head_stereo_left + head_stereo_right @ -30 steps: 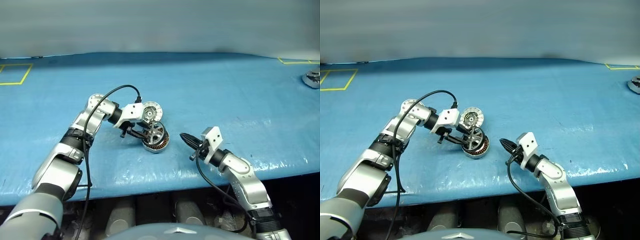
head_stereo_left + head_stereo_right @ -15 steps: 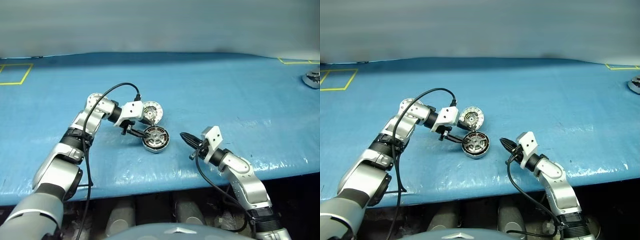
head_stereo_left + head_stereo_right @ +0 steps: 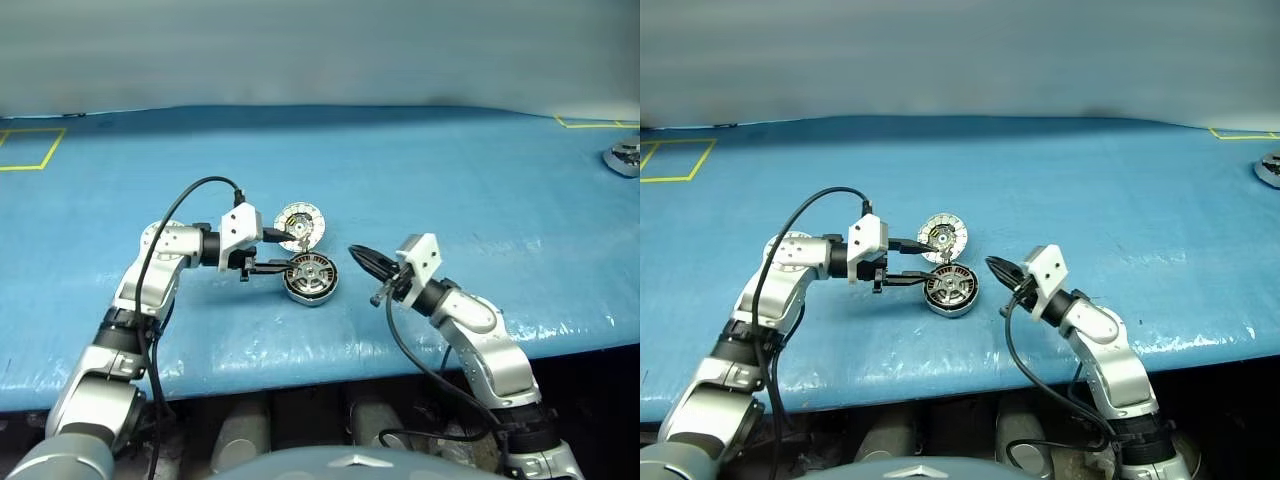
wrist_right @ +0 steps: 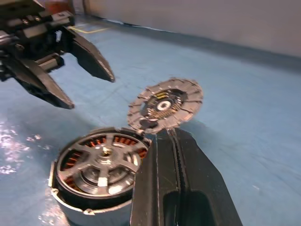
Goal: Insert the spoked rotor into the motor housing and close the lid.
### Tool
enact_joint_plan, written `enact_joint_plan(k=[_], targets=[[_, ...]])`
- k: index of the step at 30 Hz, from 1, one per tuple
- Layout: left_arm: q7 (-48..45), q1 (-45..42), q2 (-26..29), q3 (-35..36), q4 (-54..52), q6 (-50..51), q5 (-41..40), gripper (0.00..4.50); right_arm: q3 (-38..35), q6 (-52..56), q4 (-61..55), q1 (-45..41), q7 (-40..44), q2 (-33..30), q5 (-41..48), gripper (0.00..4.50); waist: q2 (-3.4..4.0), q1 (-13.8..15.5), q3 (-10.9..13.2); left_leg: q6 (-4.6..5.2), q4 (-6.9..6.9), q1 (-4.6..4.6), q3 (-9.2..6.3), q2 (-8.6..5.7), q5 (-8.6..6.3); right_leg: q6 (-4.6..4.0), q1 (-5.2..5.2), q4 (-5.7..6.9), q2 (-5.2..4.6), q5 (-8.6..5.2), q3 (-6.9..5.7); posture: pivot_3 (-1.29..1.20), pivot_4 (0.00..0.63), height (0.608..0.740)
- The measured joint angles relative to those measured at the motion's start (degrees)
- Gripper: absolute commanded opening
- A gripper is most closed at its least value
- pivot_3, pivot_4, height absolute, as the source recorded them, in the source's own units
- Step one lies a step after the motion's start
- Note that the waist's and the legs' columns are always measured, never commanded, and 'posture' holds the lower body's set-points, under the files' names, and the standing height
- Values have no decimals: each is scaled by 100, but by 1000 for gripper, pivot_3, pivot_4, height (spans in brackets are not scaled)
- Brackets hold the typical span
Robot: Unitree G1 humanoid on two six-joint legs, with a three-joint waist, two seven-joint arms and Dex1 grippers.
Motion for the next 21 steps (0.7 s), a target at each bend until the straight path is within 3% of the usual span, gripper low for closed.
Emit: enact_joint_plan(k=[9,21], targets=[[856,1377,-80,268,-877,298,-333,2442,835,223,266,-374,475,-70,-296,0,0,17,0,0,-1,-1,0,0,0,-1,-1,-1,-1,0,-1,0,150,740],[1465,2149,-87,434,-1430,441,-543,2442,1228,300,1077,-796,263,61,-980,0,-5,5,-18,-1,4,21,8,5,1,-3,10,2,0,0,0,0,150,740]])
